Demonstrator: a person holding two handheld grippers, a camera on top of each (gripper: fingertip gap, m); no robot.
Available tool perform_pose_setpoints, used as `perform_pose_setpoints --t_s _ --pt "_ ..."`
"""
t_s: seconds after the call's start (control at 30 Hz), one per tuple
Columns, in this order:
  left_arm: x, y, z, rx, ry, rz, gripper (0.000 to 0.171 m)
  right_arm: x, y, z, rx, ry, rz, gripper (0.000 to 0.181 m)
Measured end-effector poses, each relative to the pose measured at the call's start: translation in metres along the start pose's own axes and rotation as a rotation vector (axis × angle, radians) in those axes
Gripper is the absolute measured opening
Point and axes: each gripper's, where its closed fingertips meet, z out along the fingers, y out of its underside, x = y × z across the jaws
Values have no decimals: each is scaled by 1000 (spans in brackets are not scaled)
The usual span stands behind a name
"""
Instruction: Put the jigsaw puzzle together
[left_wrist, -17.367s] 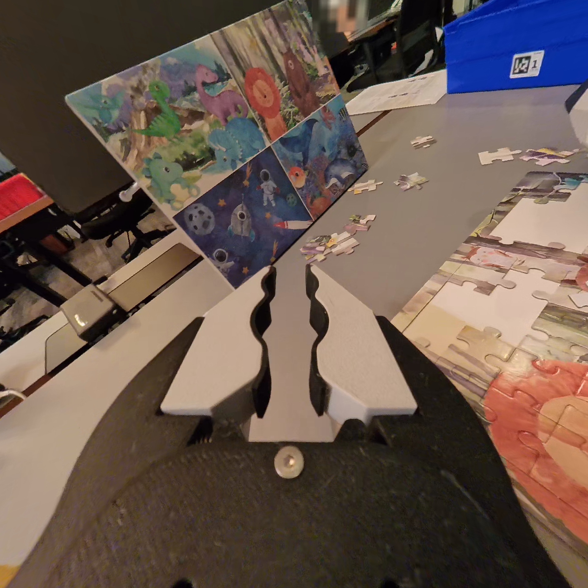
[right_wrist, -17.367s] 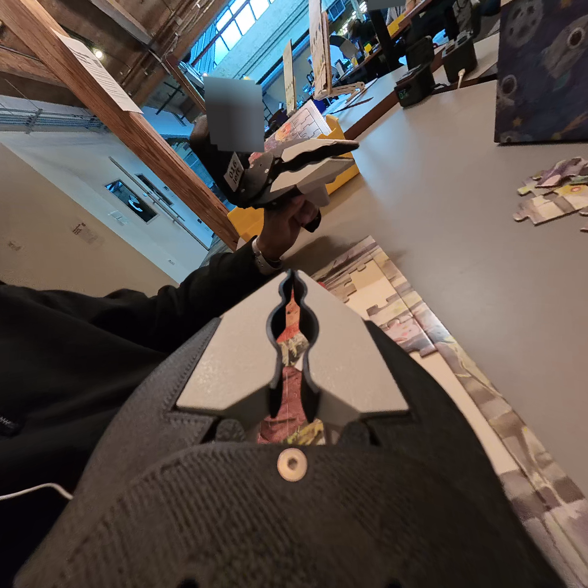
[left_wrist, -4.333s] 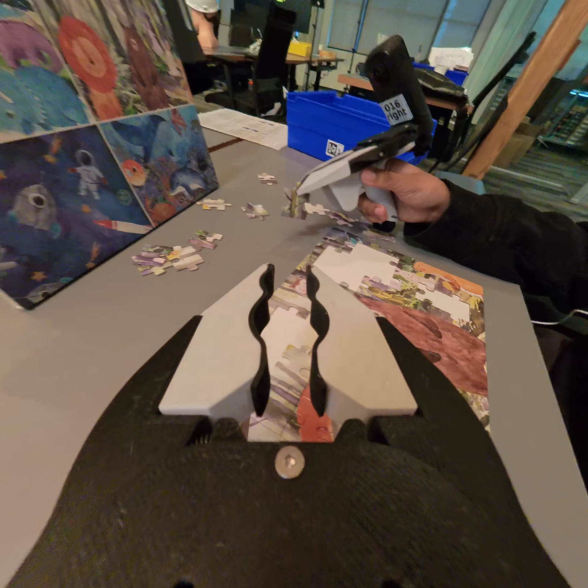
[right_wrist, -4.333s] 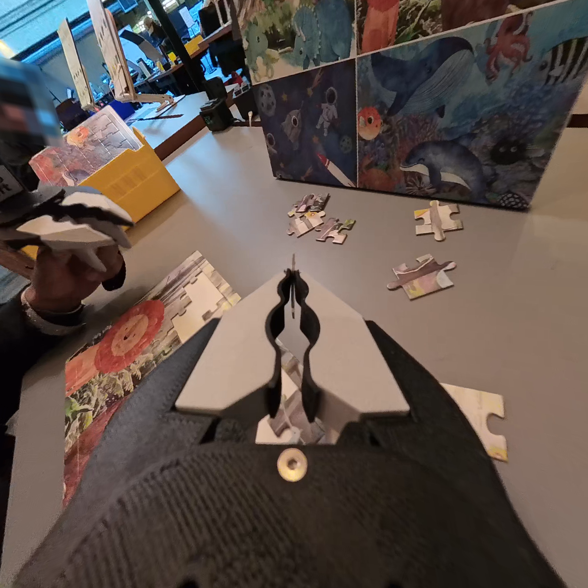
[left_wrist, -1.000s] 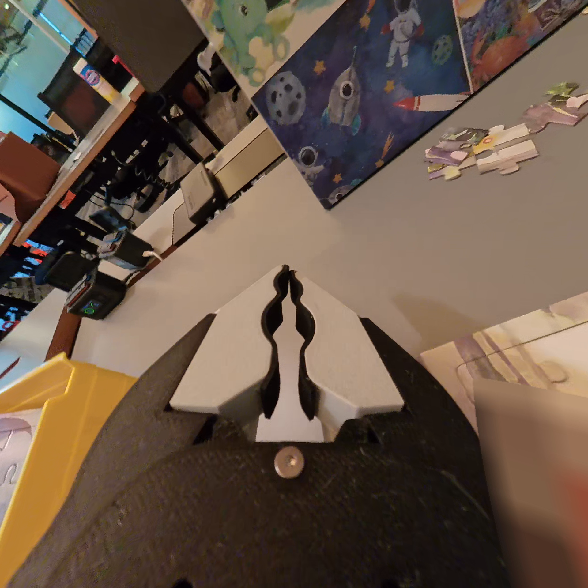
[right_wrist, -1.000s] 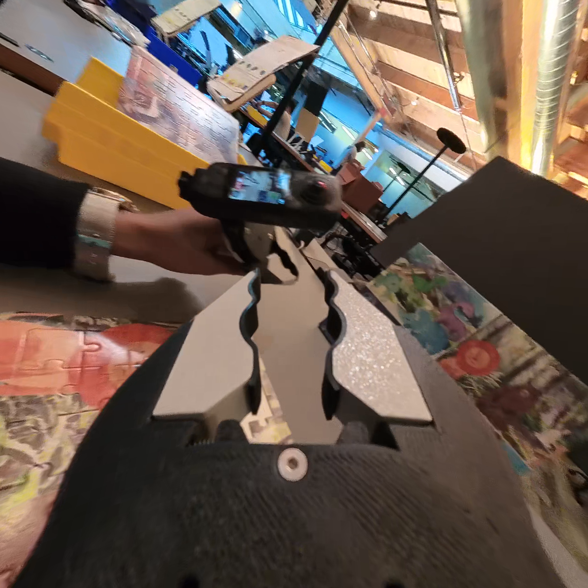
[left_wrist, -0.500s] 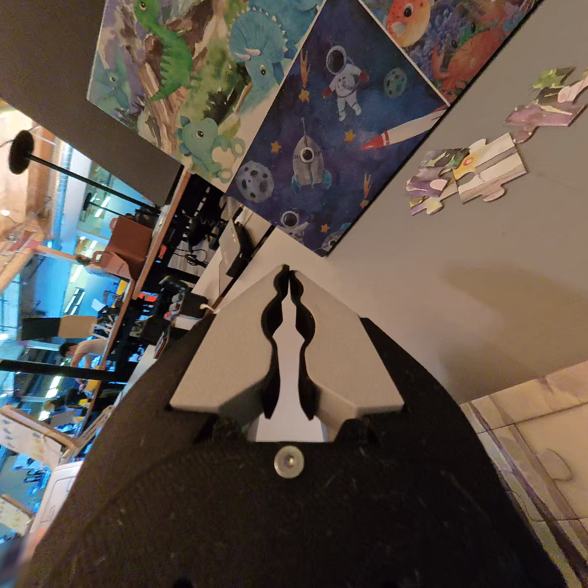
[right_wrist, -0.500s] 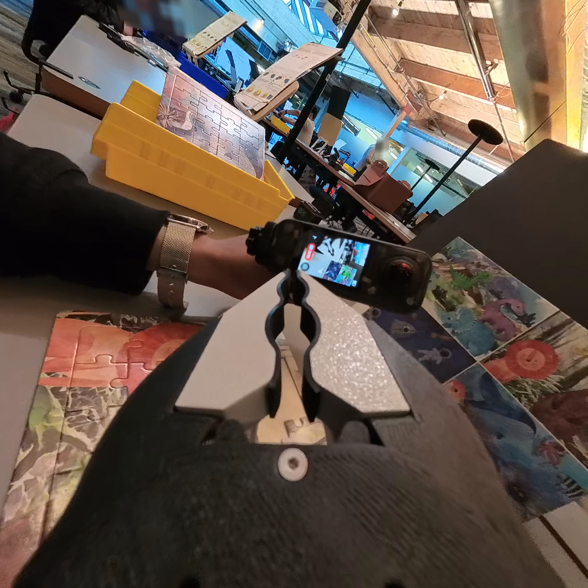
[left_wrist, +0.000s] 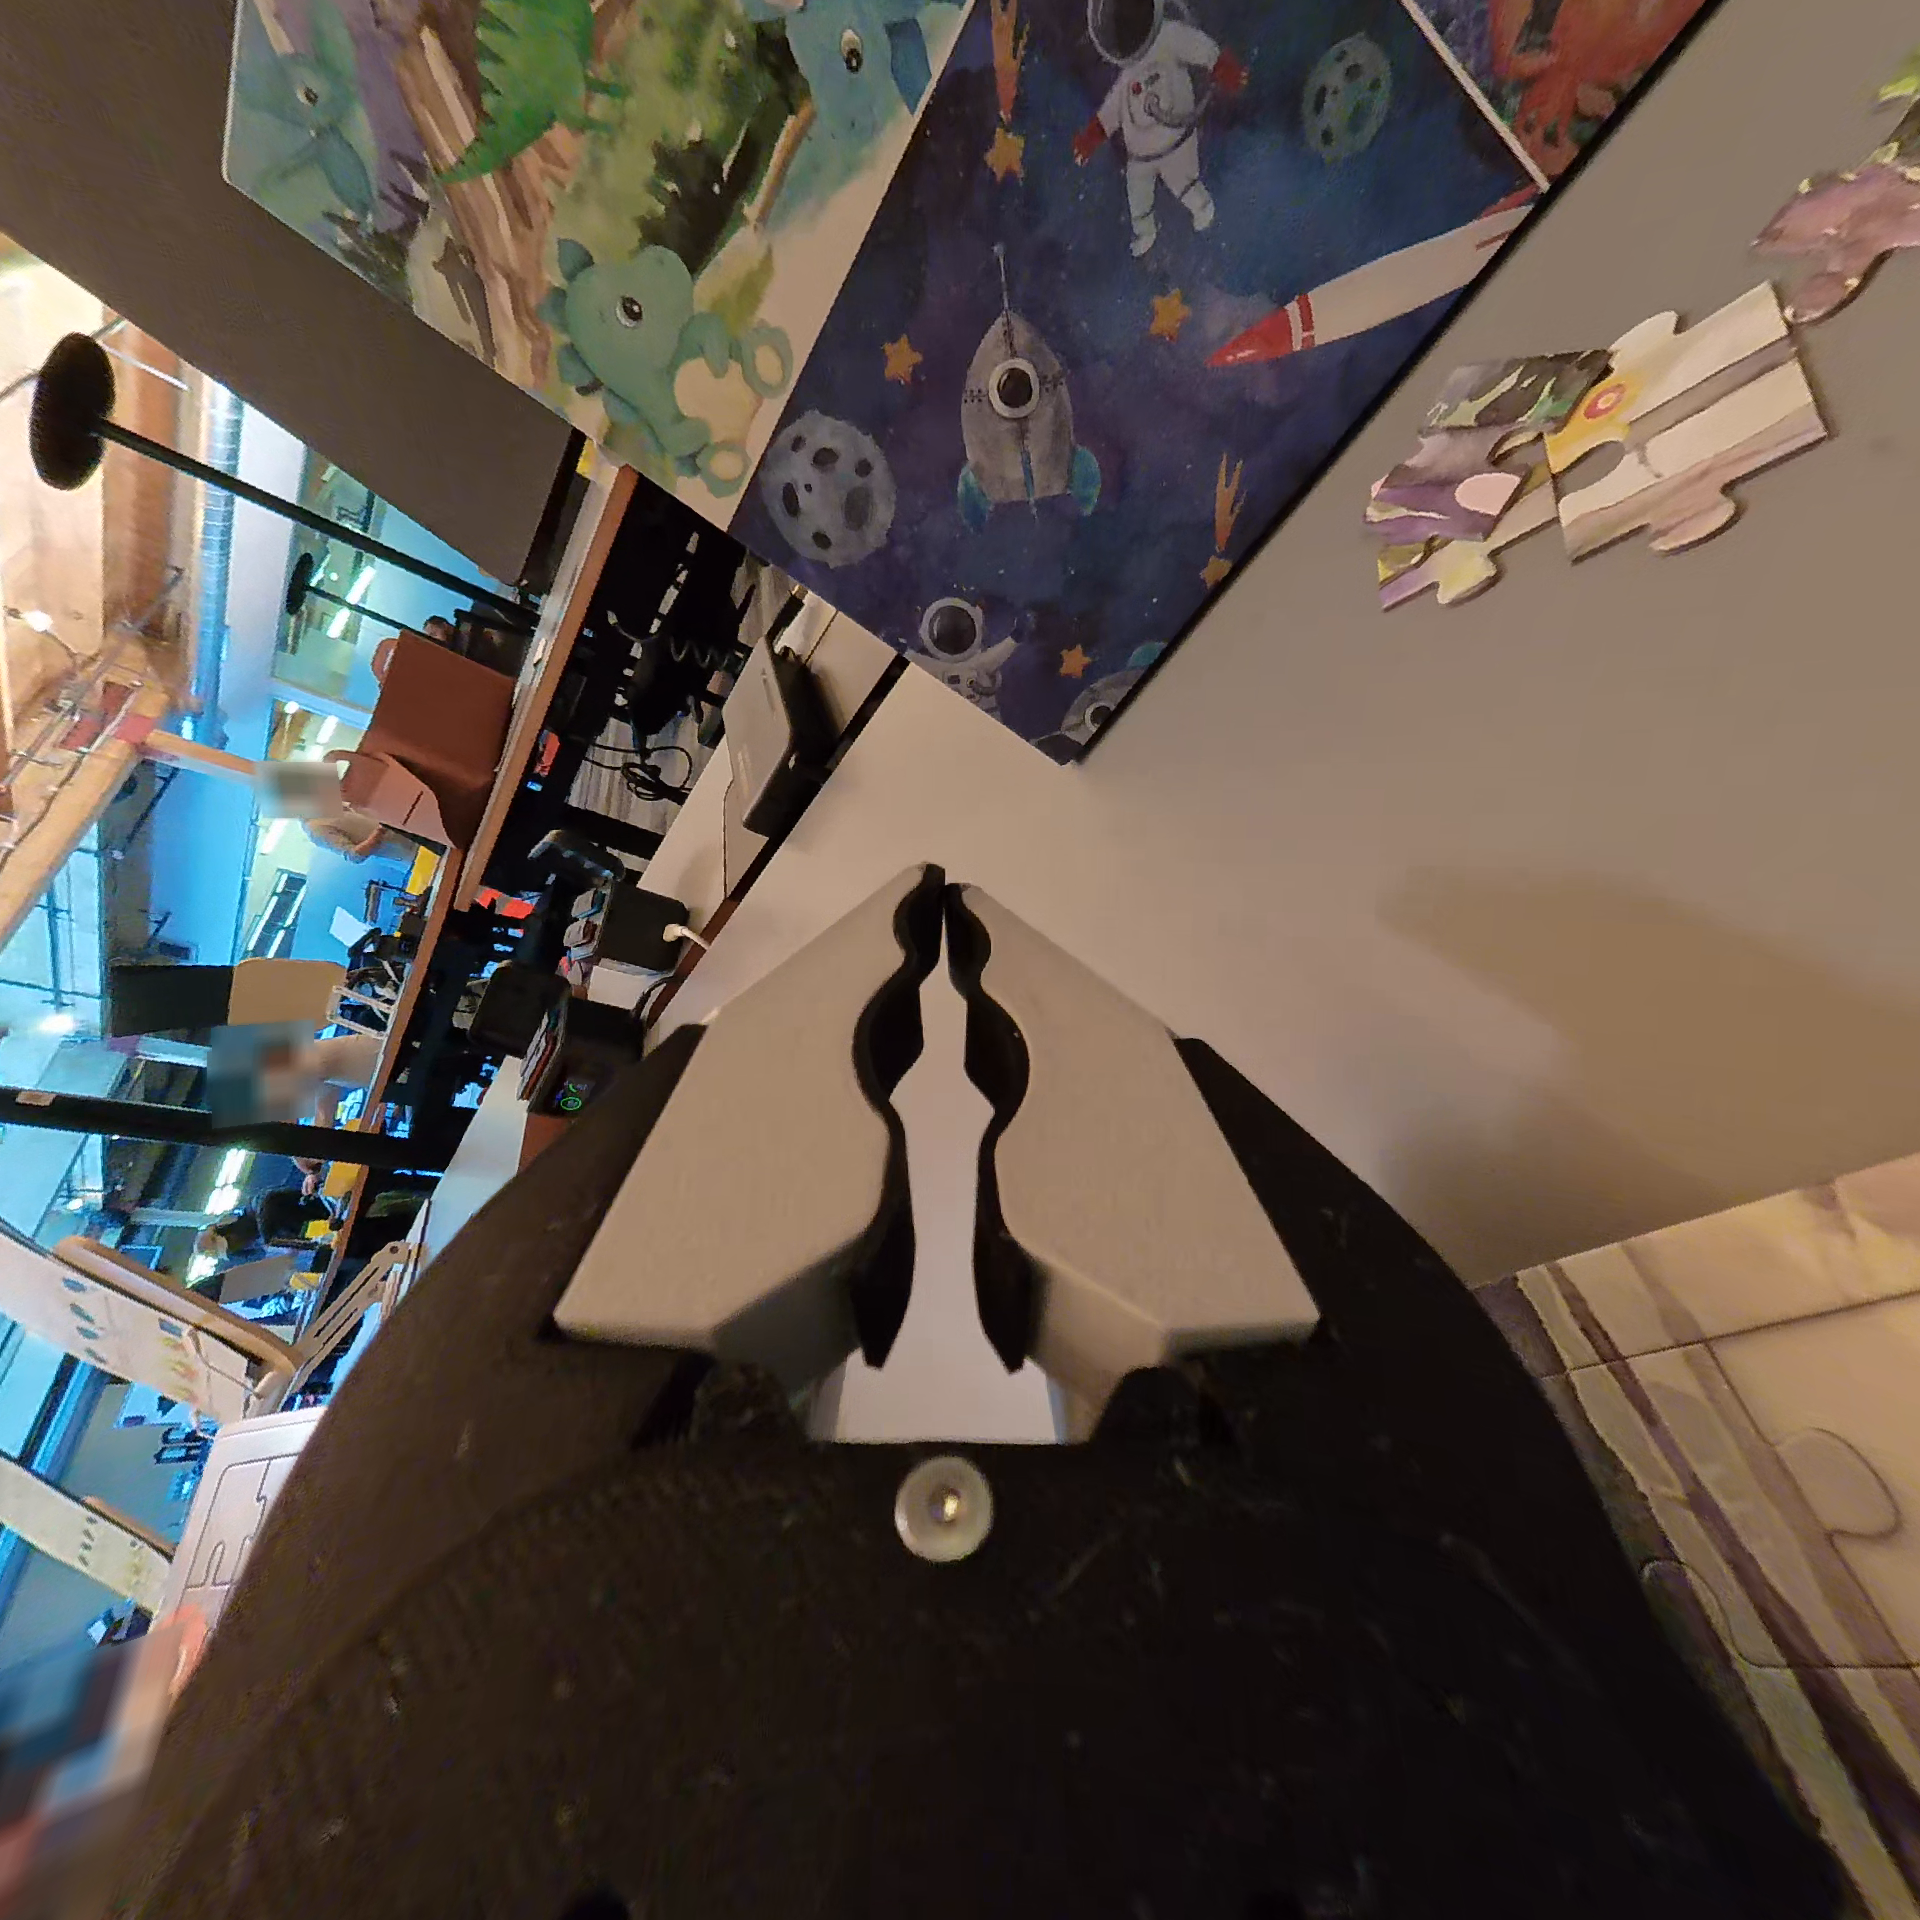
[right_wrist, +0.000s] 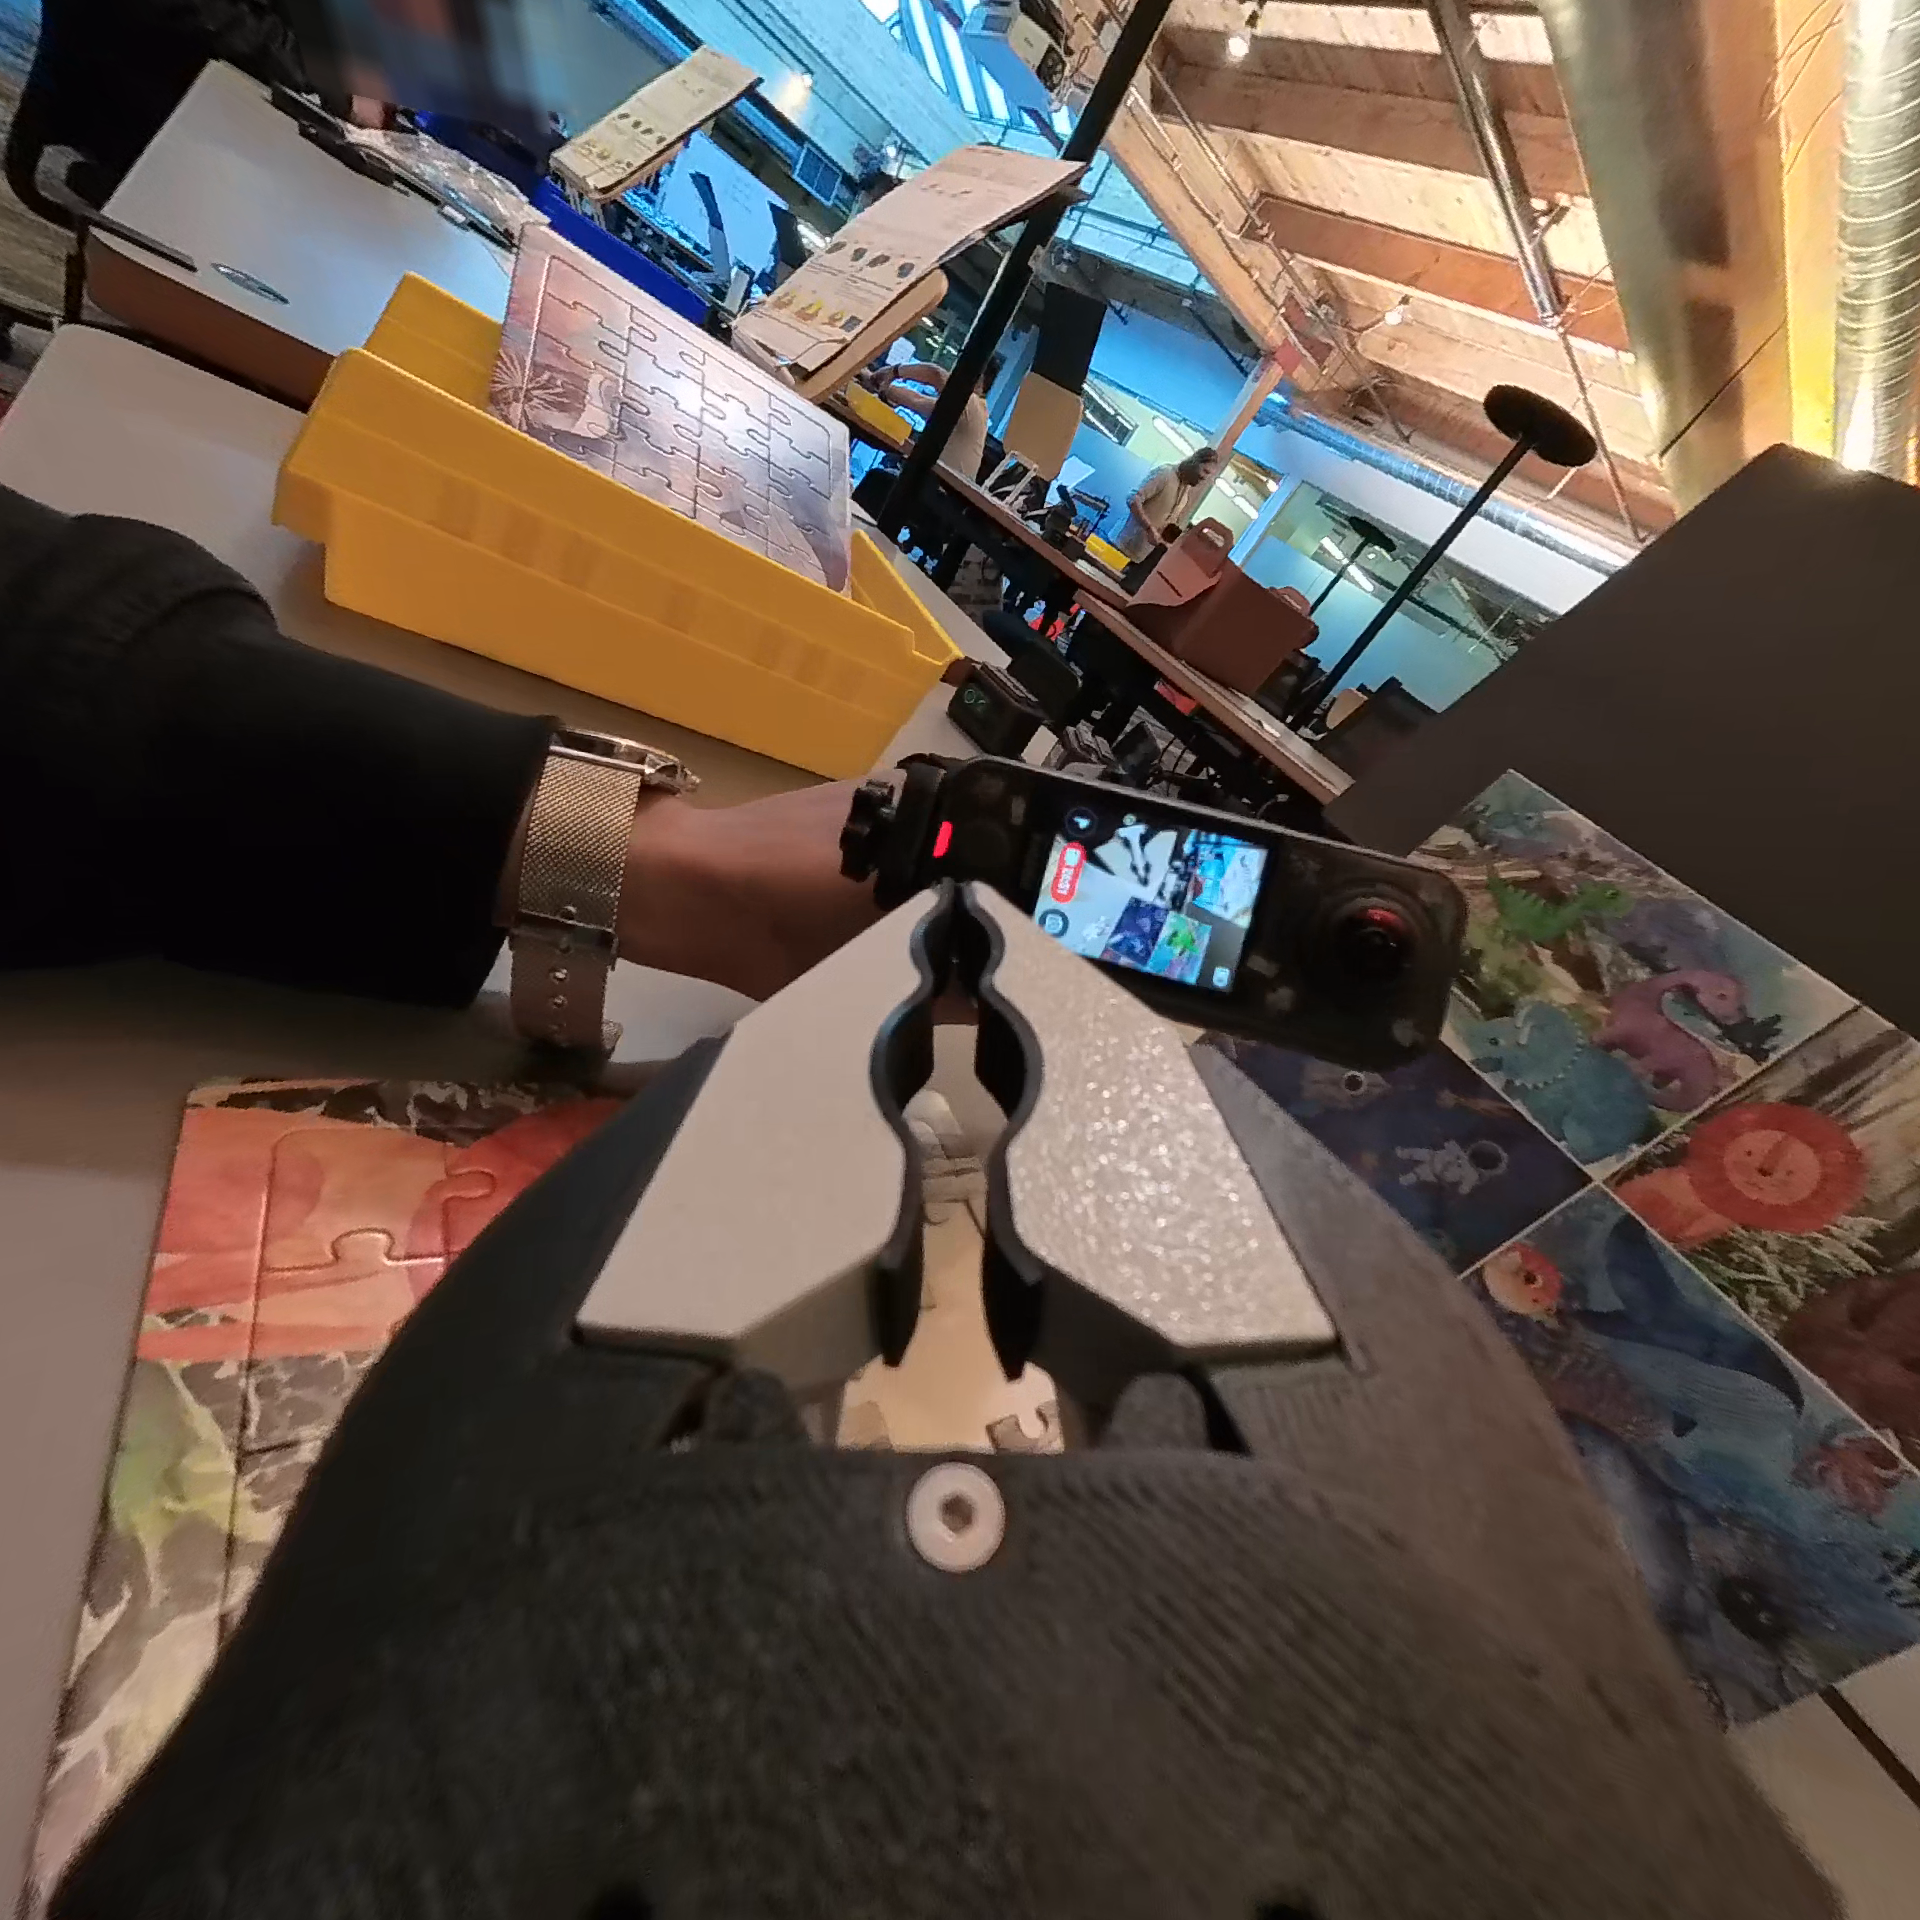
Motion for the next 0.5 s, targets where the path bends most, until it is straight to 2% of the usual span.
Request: perform_pose_setpoints --t_s 0.13,0.5 --pt "0 -2 -2 1 -13 17 0 5 2 3 -4 46 20 0" --pt "-3 -2 -4 0 -59 49 0 0 -2 4 16 27 83 0"
